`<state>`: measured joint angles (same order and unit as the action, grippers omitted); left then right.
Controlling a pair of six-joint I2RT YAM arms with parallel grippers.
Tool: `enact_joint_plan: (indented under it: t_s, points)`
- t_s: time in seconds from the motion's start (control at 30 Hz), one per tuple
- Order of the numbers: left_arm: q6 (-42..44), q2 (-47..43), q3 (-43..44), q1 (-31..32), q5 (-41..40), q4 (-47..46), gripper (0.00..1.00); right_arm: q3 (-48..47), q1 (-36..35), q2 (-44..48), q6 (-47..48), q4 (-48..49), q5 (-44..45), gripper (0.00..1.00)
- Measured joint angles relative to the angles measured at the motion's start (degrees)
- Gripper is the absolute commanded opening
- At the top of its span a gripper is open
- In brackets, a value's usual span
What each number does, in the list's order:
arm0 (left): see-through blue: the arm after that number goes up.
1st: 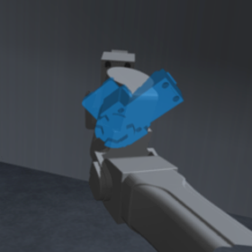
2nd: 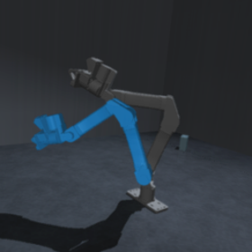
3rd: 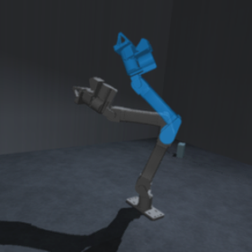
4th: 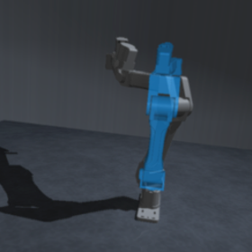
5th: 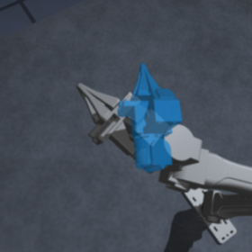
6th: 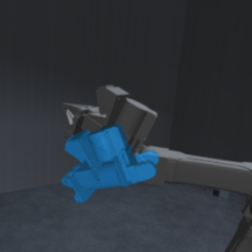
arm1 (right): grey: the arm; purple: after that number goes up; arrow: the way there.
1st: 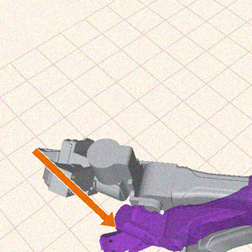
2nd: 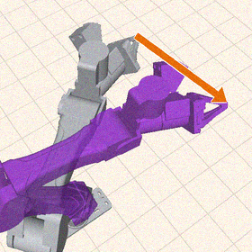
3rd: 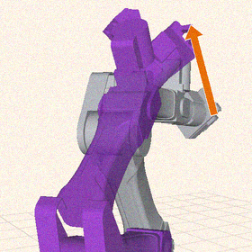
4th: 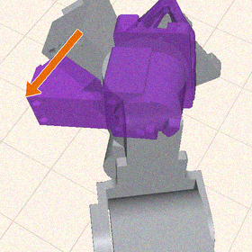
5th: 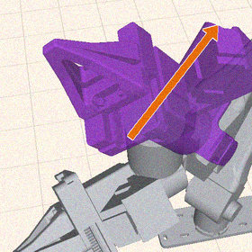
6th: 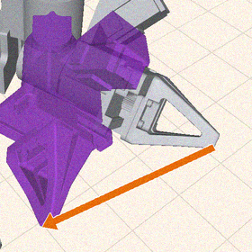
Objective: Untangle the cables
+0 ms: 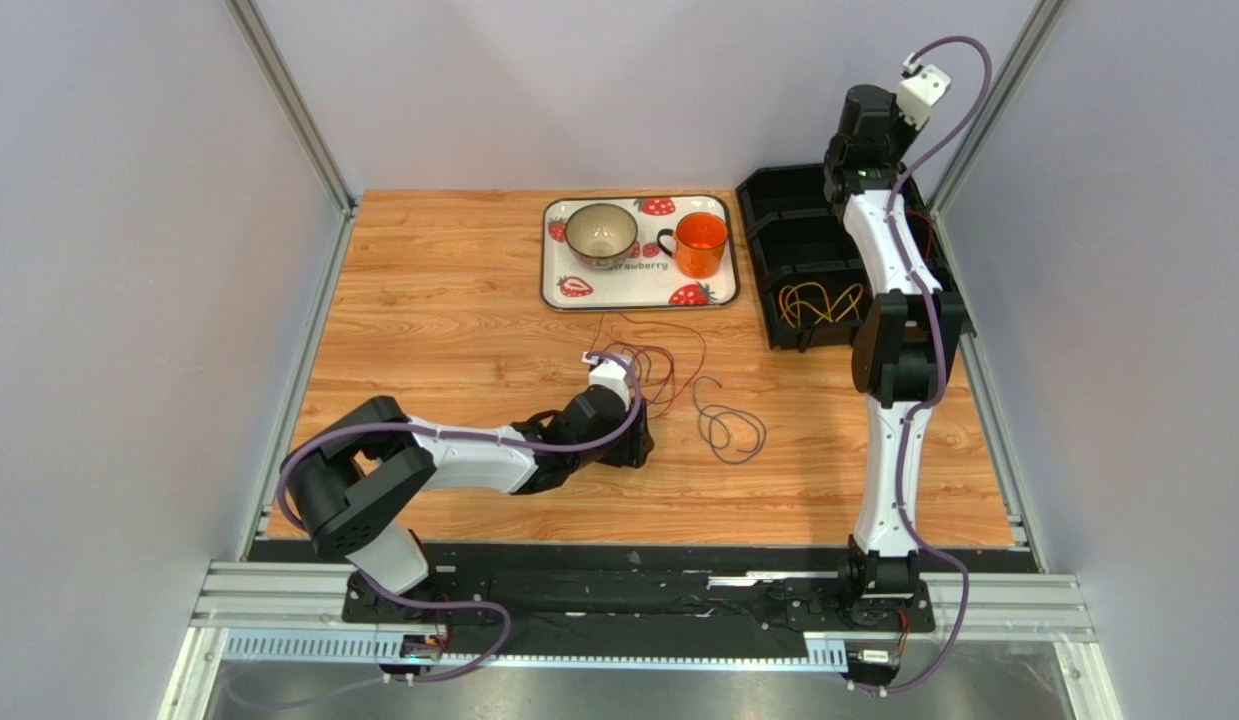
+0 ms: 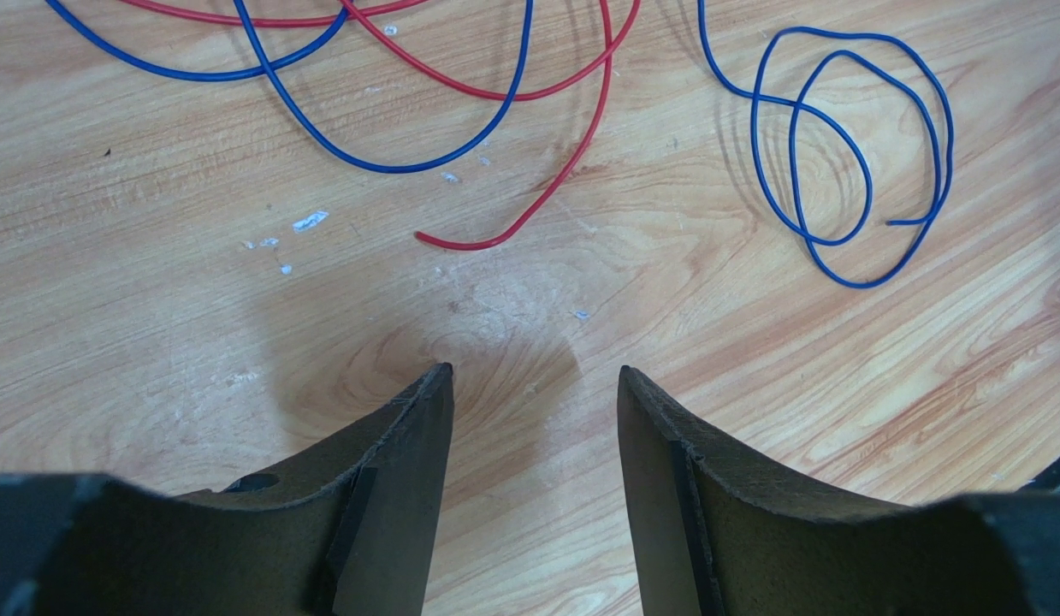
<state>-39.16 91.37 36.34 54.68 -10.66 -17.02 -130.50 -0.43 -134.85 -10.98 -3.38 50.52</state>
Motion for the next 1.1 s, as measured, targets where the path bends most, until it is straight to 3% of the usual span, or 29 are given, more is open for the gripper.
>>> enact_joint_plan:
  t_s: [0.6, 1.1]
  points:
    - [0.50, 1.01, 1.62, 0.00, -0.20, 1.49, 0.57, 0.35, 3.78, -2.80, 3.39, 4.15, 0.70, 0.00]
    - [0.68, 2.54, 3.72, 0.00, -0.44, 2.67, 0.56, 3.08, 3.61, -7.39, 5.07, 10.56, -10.82, 0.00]
